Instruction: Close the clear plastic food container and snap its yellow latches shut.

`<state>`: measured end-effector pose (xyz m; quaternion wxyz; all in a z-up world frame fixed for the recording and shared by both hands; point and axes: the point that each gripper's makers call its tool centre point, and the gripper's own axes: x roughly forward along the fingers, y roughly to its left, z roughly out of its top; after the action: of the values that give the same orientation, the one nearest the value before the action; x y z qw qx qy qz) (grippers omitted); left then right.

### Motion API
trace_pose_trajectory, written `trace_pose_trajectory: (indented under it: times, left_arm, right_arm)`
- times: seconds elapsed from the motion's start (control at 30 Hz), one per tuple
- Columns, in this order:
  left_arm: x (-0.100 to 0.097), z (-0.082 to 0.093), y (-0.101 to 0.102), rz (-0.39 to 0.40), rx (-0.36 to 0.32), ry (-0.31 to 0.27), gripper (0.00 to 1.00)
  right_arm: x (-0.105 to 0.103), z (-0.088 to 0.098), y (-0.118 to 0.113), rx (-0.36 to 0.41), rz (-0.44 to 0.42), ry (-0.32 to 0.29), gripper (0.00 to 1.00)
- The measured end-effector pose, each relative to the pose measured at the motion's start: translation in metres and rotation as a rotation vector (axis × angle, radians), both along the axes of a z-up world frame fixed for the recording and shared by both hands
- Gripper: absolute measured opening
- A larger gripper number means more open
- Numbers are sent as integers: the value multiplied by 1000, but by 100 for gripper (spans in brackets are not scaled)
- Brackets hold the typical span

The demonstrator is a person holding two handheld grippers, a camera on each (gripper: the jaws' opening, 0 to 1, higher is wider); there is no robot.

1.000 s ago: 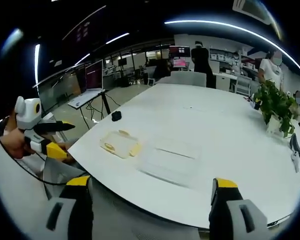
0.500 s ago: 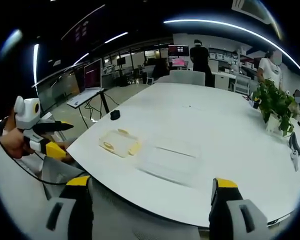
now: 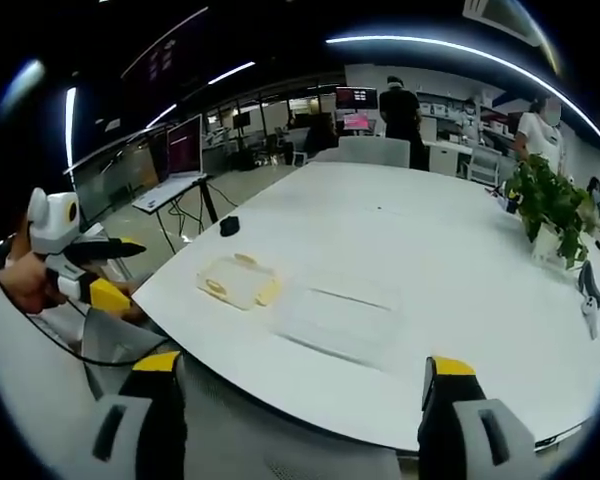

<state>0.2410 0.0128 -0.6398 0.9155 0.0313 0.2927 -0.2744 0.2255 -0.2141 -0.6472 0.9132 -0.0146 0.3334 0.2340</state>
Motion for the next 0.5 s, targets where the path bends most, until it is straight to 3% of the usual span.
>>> trace_pose_trajectory:
  times: [0.5]
  left_arm:
    - [1,2,-1,0,-12,3,95]
  right_arm:
    - [2,2,4,3,25,-6,99]
